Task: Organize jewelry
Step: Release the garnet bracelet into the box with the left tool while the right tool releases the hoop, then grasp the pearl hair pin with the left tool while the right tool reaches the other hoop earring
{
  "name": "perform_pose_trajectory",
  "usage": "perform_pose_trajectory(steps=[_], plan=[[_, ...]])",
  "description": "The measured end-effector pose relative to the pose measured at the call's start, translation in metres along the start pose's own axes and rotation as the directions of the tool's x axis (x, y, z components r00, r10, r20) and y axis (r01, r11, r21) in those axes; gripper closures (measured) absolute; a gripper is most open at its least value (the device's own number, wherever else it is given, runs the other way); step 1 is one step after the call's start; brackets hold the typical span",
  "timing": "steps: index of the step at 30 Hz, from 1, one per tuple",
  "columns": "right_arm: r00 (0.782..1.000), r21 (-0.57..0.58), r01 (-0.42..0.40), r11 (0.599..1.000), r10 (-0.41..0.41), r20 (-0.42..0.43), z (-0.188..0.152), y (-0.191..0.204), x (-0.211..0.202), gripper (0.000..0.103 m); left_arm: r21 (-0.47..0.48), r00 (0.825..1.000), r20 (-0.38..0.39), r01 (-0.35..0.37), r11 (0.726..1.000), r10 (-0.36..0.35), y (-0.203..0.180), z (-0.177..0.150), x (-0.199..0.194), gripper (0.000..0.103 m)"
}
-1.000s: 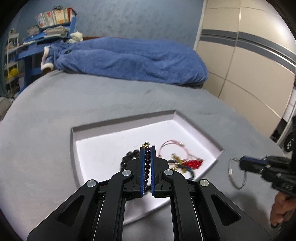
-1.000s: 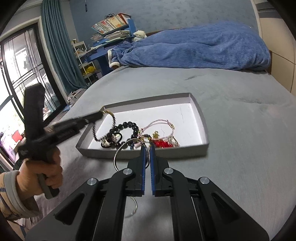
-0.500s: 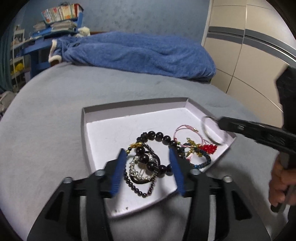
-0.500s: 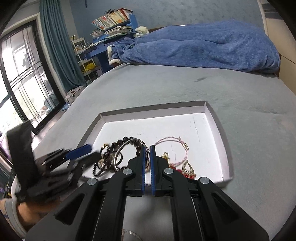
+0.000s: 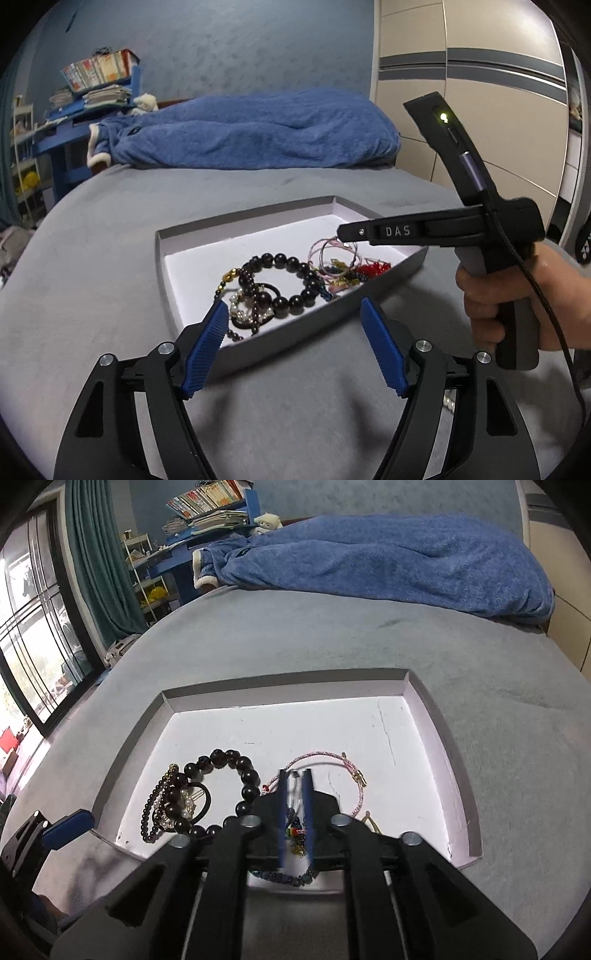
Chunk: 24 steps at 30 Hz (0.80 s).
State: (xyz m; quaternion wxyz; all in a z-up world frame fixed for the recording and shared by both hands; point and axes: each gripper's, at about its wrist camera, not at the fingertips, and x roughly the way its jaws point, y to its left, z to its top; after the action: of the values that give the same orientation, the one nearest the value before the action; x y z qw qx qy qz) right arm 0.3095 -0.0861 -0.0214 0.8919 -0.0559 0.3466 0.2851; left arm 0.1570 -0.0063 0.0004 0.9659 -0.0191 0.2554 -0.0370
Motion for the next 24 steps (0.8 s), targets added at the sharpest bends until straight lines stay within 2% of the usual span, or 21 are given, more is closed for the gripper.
perform_pose_trajectory(steps=[3,5,6,14,24], plan=[[0.999,0.009,-0.026,1.000,0.025,0.039,-0.005,-0.002,-0.016,0.072,-0.002,1.000,-0.003,0.002,1.000,-0.002,0.000,-0.002,-0.002,0.027],[0.997,0.006,-0.036,0.999,0.036,0.063,-0.009,-0.003,-0.026,0.063,0.000,1.000,-0.005,0.003,1.000,-0.003,0.000,-0.002,-0.002,0.027],[0.997,0.006,-0.038,0.999,0.038,0.073,-0.012,-0.004,-0.032,0.062,0.004,1.000,-0.006,0.004,1.000,-0.004,-0.001,-0.003,-0.003,0.027],[0.993,0.057,-0.050,0.997,0.044,0.108,-0.055,-0.019,-0.075,0.060,0.041,1.000,-0.021,0.019,0.999,-0.018,-0.011,-0.010,-0.008,0.027],[0.998,0.127,-0.031,0.991,0.024,0.053,-0.108,-0.040,-0.093,0.060,0.130,0.996,-0.063,0.073,0.989,-0.065,-0.031,-0.018,-0.011,0.027]])
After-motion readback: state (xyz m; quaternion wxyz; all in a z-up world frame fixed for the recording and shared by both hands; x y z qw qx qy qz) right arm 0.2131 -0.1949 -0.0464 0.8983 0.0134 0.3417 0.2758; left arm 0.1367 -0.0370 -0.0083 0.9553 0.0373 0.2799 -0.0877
